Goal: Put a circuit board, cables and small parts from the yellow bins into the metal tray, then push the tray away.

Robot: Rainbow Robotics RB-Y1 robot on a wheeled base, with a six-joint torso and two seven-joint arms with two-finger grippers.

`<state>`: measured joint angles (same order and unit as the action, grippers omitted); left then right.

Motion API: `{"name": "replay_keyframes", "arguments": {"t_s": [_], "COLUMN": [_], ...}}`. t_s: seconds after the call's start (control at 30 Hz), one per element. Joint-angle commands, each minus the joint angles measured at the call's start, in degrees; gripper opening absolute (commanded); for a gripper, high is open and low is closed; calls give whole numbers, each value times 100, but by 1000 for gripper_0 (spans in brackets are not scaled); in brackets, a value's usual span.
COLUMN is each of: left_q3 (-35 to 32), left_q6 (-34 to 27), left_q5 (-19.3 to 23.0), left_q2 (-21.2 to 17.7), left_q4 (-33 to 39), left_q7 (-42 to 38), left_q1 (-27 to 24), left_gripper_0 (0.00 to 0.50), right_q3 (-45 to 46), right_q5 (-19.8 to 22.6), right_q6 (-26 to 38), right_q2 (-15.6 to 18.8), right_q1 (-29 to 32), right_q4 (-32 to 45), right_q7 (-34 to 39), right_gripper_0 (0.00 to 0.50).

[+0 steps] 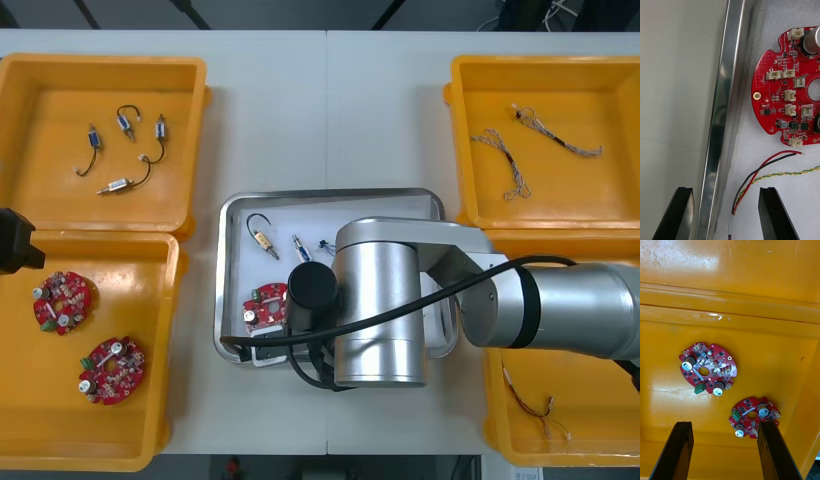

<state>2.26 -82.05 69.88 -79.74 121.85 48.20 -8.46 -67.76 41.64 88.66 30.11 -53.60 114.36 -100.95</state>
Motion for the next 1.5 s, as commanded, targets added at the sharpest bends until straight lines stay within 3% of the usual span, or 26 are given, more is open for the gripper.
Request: {"name": "replay_keyframes", "arguments": {"t_s": [0.03, 0.7, 0.8, 0.83, 0.9, 1.03, 1.5], "left_q3": [-164, -164, -164, -164, -164, -164, -164], "left_q6": [31, 31, 31, 31, 31, 31, 31], "left_q5": [-10, -10, -10, -10, -10, -10, -10], "left_q2": [-288, -288, -288, -288, -288, -288, -288], "left_q4": [50, 50, 50, 50, 50, 50, 50], "left_q7": [-30, -30, -30, -30, -30, -30, -30], "left_q1": [90, 90, 90, 90, 90, 90, 90], "left_gripper_0": [500, 500, 500, 500, 500, 500, 500], "right_q3": [-18, -264, -264, -264, -273, -264, -264], "right_q5": [-174, -1088, -1106, -1123, -1167, -1220, -1317], "right_q6": [-51, -297, -288, -288, -288, -288, -297], "right_q2": [-216, -286, -295, -295, -295, -278, 39], "right_q1": [315, 851, 860, 860, 860, 860, 367], "right_q4": [-10, -160, -160, -160, -160, -151, 69], "right_q7": [383, 752, 752, 770, 770, 744, 700], "right_gripper_0": [500, 493, 262, 99, 34, 5, 0]}}
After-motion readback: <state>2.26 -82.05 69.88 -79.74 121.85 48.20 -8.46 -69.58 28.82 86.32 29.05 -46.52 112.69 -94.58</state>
